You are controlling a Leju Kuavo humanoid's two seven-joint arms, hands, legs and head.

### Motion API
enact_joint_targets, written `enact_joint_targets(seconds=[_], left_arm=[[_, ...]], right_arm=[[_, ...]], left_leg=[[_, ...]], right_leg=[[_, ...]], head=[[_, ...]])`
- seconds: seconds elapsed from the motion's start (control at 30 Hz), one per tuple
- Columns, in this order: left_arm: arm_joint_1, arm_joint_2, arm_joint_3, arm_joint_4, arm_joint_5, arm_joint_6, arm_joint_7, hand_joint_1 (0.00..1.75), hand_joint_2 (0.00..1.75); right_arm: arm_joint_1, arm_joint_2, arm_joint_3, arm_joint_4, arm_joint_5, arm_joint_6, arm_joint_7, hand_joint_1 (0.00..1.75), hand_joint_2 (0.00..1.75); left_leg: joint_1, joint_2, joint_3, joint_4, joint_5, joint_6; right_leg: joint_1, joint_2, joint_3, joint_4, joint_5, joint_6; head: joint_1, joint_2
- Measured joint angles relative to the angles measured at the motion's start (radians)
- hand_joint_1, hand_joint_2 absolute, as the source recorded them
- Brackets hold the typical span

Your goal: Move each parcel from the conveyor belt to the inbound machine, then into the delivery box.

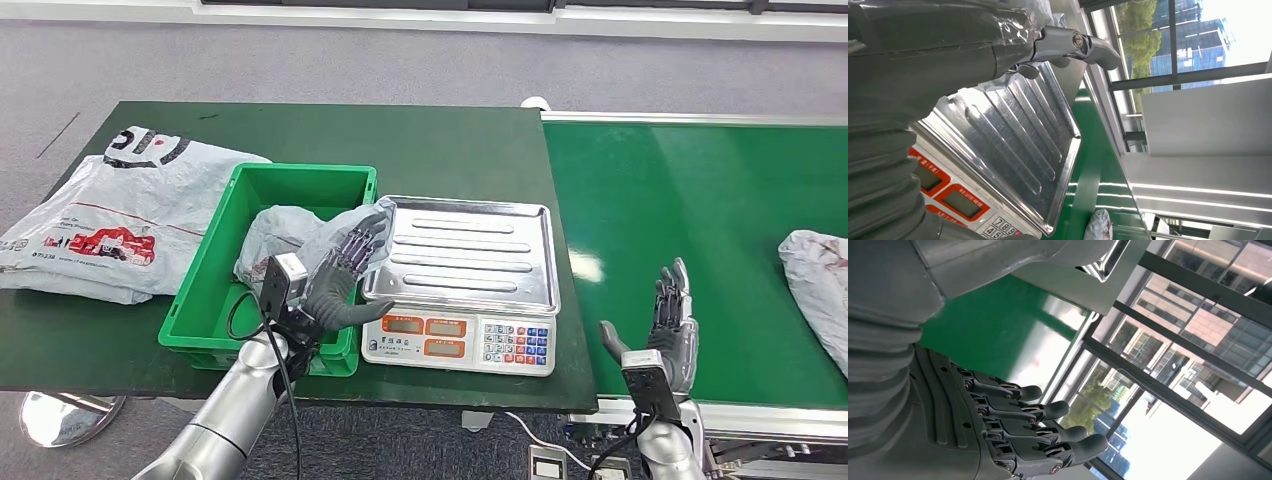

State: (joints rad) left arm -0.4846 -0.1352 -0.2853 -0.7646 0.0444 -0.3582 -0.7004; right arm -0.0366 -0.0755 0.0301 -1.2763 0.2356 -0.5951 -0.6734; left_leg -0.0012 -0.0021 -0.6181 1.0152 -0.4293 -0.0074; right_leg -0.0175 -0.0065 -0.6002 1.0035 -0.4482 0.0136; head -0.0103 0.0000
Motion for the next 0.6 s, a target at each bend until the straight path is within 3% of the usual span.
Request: enact_joint_targets(seconds=[0.43,0.6], left_arm=[[0.014,-0.001,0.000,-0.008,-0.007,-0.013,0.002,0.00,1.75],[0.016,0.000,0.006,-0.006,-0.007,-0.017,0.000,0.00,1.75]], right_arm=[[0.015,0.000,-0.003,-0.024,-0.004,0.016,0.010,0.00,1.75],[0.021,-0.015,-0.013,-0.133,0.014,0.078,0.085,0.00,1.75]], left_leg=[[0.000,0.000,0.000,0.000,0.000,0.000],[0.000,0.000,0.000,0.000,0.000,0.000]], right_leg=[[0.000,0.000,0.000,0.000,0.000,0.000],[0.000,0.000,0.000,0.000,0.000,0.000]], head=[[0.000,0.000],[0.000,0.000]])
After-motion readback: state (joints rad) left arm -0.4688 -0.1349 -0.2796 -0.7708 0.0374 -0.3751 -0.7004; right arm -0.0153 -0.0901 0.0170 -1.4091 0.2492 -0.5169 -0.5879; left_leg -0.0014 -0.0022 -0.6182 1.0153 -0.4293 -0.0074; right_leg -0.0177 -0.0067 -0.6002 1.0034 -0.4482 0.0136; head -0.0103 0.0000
